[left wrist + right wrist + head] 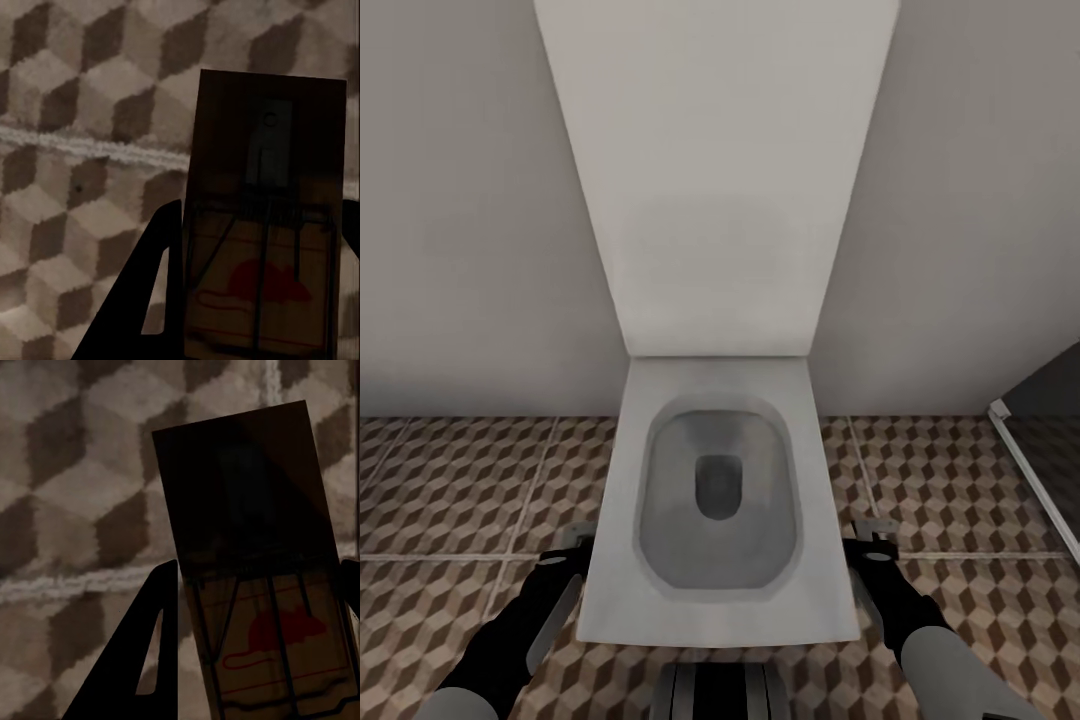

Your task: Take the four mousetraps from the cabinet in the bathroom and place them on the bathroom floor. Make sure all four end up on the same floor surface, and ensure that at least two of them are either under or directly next to the same bathroom sink.

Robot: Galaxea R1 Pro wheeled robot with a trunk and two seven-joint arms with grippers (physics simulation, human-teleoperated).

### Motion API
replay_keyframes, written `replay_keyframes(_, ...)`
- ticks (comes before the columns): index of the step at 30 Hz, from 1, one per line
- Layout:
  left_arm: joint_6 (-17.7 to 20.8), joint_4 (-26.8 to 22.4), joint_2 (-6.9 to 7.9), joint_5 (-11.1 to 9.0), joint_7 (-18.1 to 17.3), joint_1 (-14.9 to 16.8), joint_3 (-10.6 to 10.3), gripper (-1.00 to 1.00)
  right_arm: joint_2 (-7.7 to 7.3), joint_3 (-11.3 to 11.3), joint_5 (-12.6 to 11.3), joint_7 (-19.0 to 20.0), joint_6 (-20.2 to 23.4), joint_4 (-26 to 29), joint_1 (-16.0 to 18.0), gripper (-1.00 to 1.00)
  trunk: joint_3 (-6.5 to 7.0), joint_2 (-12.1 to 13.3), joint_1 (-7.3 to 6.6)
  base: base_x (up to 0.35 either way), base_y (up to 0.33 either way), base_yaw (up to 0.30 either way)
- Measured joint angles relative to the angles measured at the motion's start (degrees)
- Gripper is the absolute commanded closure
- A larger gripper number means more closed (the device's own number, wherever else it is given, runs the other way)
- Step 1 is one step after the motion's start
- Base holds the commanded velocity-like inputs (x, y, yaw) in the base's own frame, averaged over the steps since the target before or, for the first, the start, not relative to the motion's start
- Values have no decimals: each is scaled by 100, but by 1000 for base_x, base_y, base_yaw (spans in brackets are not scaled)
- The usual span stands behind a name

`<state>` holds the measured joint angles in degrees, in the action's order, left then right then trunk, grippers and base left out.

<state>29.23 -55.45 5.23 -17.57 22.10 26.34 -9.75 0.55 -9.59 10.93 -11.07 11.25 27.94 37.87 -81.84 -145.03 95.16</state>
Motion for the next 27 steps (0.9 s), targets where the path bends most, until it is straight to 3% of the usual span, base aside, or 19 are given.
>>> replay_keyframes(14,-4,-2,14,0,0,0,-2,100,-1,1,1,8,-1,-1,0,100,0,0,-1,10,-19,0)
replay_keyframes(27,-123,-1,24,1,0,0,2,100,0,1,12,10,-1,-1,0,100,0,0,0,89,70,0)
